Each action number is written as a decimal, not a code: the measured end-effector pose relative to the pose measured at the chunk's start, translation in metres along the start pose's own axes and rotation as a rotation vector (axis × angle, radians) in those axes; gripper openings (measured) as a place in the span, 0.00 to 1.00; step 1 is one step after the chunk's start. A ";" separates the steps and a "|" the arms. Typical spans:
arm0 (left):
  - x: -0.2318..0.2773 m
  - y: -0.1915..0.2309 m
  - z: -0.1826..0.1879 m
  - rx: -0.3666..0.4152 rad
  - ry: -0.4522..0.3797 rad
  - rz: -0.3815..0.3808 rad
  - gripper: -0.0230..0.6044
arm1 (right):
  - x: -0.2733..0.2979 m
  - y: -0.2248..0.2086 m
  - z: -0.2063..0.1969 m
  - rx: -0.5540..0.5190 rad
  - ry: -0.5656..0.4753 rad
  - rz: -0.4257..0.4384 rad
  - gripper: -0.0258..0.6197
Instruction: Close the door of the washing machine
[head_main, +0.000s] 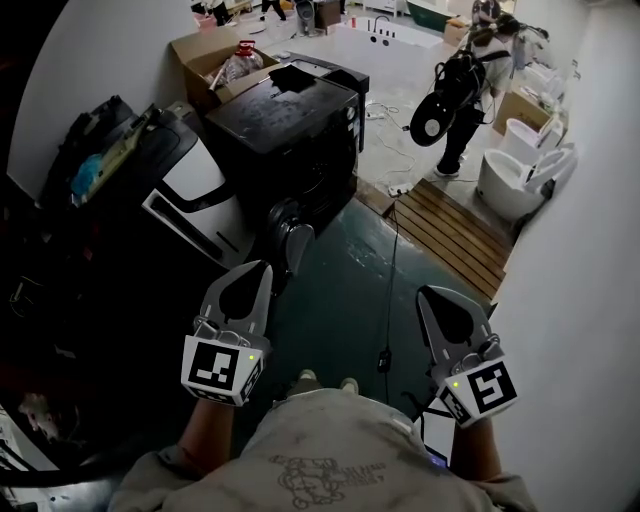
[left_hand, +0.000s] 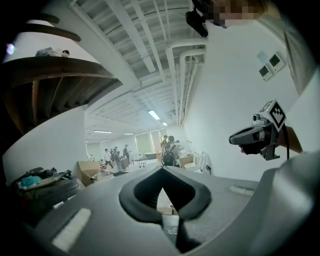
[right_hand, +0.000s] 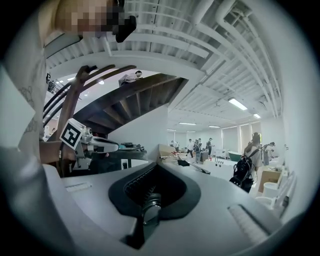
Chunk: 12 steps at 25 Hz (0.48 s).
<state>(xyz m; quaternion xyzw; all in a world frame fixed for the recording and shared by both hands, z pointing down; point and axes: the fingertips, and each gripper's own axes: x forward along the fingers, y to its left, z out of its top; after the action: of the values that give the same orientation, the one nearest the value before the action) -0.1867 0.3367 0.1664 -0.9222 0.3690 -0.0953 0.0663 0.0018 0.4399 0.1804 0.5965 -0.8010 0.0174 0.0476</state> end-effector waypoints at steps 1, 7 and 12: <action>0.000 -0.003 -0.001 -0.004 -0.001 0.005 0.04 | -0.003 -0.002 -0.004 0.002 0.004 0.000 0.08; 0.001 0.009 -0.007 -0.044 -0.036 0.113 0.20 | -0.009 -0.007 -0.019 0.004 0.029 0.006 0.08; 0.011 0.025 -0.008 -0.061 -0.046 0.157 0.34 | -0.005 -0.015 -0.025 0.000 0.036 0.000 0.08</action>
<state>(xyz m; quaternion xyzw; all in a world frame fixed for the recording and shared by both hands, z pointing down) -0.1973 0.3108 0.1703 -0.8939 0.4413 -0.0574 0.0541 0.0187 0.4430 0.2042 0.5959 -0.8001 0.0284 0.0621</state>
